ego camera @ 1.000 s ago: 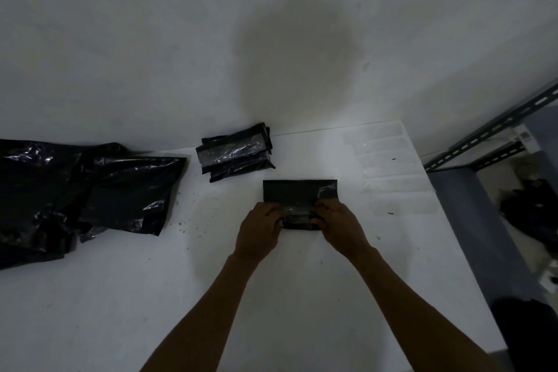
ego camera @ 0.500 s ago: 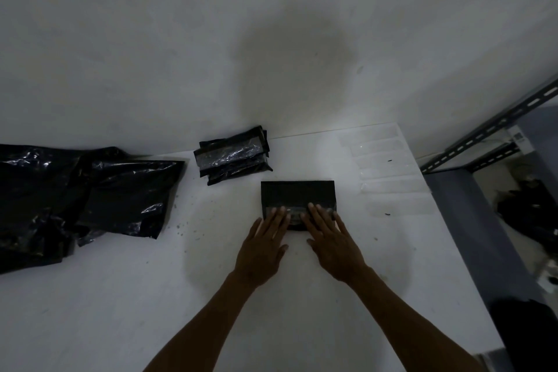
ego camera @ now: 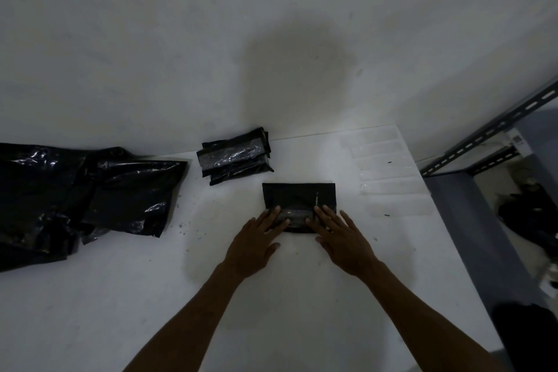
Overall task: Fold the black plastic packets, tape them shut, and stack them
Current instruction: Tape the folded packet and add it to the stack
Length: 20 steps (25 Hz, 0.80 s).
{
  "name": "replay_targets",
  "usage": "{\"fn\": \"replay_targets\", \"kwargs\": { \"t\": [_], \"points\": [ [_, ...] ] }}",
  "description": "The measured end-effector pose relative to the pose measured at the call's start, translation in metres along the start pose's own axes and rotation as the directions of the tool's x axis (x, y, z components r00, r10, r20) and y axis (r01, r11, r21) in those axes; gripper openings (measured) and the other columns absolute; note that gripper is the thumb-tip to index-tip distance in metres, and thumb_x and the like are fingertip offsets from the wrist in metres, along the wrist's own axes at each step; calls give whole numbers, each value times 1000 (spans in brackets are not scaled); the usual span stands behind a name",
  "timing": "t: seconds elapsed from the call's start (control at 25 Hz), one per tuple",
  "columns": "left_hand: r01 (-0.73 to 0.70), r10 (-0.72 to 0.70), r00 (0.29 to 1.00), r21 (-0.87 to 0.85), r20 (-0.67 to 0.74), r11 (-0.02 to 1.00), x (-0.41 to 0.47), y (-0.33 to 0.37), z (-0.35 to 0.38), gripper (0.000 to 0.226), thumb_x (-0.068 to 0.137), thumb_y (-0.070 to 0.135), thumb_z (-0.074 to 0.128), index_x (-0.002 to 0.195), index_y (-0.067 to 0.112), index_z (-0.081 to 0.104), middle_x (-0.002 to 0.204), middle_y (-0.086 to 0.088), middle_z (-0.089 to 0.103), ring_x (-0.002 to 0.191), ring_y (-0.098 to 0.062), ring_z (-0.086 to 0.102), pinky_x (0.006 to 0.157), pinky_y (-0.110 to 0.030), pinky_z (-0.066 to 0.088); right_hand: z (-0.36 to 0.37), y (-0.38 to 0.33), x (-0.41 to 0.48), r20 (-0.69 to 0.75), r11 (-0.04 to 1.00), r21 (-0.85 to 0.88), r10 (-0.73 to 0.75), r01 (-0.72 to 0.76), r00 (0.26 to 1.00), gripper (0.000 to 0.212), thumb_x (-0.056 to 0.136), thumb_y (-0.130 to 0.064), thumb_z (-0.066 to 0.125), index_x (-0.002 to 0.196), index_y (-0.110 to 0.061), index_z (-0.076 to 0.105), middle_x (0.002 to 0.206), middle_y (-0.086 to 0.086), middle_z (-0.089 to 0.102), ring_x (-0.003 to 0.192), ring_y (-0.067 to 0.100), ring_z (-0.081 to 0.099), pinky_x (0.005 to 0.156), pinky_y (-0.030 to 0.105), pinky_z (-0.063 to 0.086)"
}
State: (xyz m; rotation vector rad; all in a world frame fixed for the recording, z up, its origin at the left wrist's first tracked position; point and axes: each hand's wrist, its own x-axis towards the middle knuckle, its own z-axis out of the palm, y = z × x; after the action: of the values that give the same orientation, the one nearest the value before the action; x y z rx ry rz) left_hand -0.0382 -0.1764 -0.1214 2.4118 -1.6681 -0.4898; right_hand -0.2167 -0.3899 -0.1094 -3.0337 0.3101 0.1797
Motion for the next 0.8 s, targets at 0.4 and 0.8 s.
{"fn": "replay_targets", "kwargs": {
  "t": [0.4,0.8],
  "points": [
    [549,-581,771,-190,-259,814,-5,-19,8,60,103,49,18,157,24,9,164,-10,8,151,-24,3,119,-50,22,-20,-10,68,138,985,168,13,-36,990,115,73,-69,67,154,-40,-10,165,5,-5,151,24,-9,120,50,-4],
    [544,-541,798,-69,-265,836,-8,-77,10,61,103,52,23,157,25,14,165,-8,5,152,-20,-3,123,-48,11,-5,-7,96,-36,976,212,-48,54,998,103,60,-52,77,149,-28,33,124,7,53,115,28,50,107,44,31]
  ]
}}
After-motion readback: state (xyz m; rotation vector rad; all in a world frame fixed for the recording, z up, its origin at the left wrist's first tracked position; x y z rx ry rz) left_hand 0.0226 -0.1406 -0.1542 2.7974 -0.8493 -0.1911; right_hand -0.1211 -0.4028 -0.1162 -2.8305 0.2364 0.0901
